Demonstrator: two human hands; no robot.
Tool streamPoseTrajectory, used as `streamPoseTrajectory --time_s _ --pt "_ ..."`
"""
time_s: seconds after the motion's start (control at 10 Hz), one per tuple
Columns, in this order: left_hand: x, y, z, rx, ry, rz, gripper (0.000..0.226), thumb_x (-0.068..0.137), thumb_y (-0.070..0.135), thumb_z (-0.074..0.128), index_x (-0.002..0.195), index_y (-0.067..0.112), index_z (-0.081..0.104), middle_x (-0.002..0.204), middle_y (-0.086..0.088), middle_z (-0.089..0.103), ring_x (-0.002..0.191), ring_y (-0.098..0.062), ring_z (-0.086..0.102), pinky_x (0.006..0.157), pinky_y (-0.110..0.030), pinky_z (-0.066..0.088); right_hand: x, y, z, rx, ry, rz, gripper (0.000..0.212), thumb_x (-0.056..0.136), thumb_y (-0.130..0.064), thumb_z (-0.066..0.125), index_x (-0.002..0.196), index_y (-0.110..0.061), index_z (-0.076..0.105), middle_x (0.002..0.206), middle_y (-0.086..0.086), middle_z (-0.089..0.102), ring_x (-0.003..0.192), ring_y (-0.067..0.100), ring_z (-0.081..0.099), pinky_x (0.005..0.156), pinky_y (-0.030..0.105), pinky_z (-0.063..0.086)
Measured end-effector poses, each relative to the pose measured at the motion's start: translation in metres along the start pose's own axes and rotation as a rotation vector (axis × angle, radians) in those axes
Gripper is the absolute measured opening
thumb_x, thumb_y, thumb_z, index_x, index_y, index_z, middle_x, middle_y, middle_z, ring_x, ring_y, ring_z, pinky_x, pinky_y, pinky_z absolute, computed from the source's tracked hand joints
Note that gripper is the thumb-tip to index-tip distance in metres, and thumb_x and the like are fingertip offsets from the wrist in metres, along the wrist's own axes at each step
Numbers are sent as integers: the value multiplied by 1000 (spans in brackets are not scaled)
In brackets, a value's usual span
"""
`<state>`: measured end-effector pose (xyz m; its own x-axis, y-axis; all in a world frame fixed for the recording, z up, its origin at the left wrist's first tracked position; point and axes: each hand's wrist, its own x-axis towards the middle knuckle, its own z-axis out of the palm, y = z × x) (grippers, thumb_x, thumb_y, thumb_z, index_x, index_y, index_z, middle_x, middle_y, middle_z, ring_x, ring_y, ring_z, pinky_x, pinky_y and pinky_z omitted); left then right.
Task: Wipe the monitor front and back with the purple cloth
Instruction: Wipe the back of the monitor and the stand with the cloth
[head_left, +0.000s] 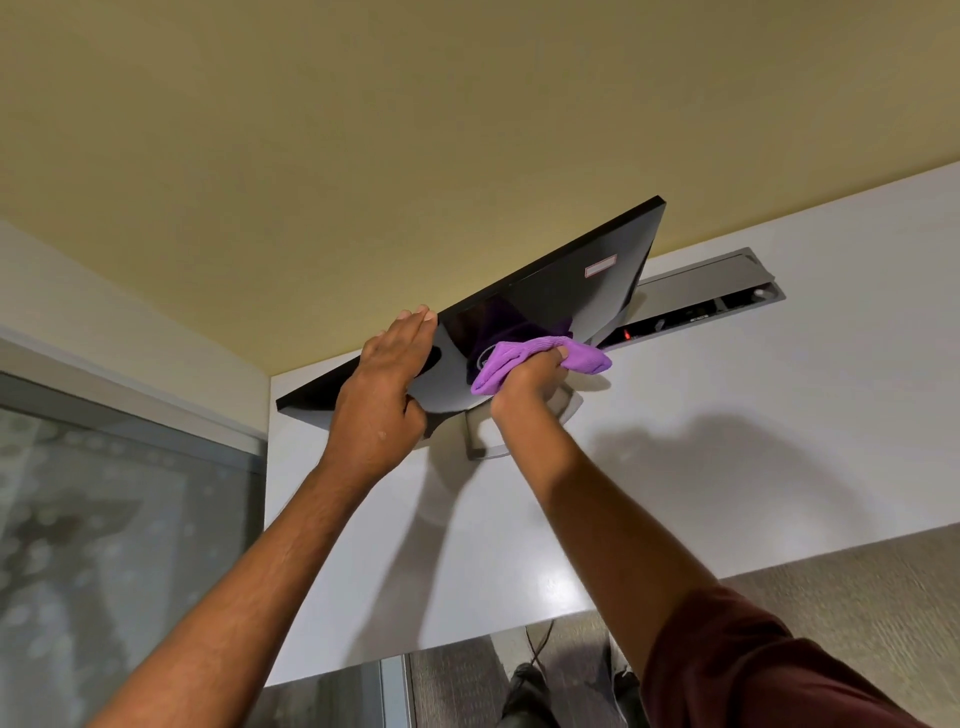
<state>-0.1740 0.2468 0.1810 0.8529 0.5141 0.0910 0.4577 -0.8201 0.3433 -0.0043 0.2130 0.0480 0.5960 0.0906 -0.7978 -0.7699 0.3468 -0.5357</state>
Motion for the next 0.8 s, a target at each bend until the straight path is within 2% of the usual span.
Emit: streamPoseTrajectory --time_s 0.1,0.2,0.3,0.4,0.5,0.6,0.7,0.8 --pt "2 -1 -7 0 -42 7 107 70 -22 43 167 22 29 174 5 25 163 -11 16 133 -37 21 -20 12 4 72 -10 -11 52 116 -46 36 159 -18 42 144 11 60 118 32 67 110 47 55" --pt "4 -5 -24 0 -132 34 108 71 -23 41 168 25 26 175 8 21 162 -11 17 130 -34 27 -52 51 14 53 23 -102 60 114 -50 35 164 -17 33 157 14 50 134 36 59 117 53 48" --pt "-1 -20 -36 3 -179 63 107 73 -22 40 168 28 25 175 10 20 162 -11 18 129 -34 29 -65 80 24 7 33 -105 74 106 -63 33 166 -20 28 164 14 44 142 37 53 121 56 43" --pt "-26 -62 -53 -4 -193 69 111 69 -22 36 167 30 27 174 13 21 162 -9 19 130 -38 28 -70 126 38 -4 87 40 91 93 -74 30 164 -17 33 165 14 45 144 38 52 123 56 40" --pt "-50 -89 -63 -1 -191 50 114 67 -24 34 166 31 29 174 14 22 161 -7 19 130 -33 26 -81 146 36 9 55 120 78 104 -67 31 163 -16 38 163 14 48 142 39 53 124 54 38" --pt "-75 -114 -79 -49 -202 -12 114 67 -26 34 165 31 32 172 15 25 159 0 18 125 -15 20 -102 168 34 133 -72 283 63 112 -51 43 165 -17 37 162 13 49 139 39 56 116 52 45" --pt "-81 -122 -84 -68 -213 1 111 67 -26 34 164 27 35 171 11 28 158 1 20 128 -15 14 -96 177 46 -206 -65 278 82 101 -49 60 168 -14 30 163 15 44 137 41 54 110 61 47" --pt "-83 -127 -85 -70 -223 15 111 65 -25 31 164 26 35 171 10 28 159 -1 22 132 -27 10 -104 186 39 -1430 -165 -190 66 109 -38 57 167 -17 33 170 11 33 158 37 29 130 53 27"
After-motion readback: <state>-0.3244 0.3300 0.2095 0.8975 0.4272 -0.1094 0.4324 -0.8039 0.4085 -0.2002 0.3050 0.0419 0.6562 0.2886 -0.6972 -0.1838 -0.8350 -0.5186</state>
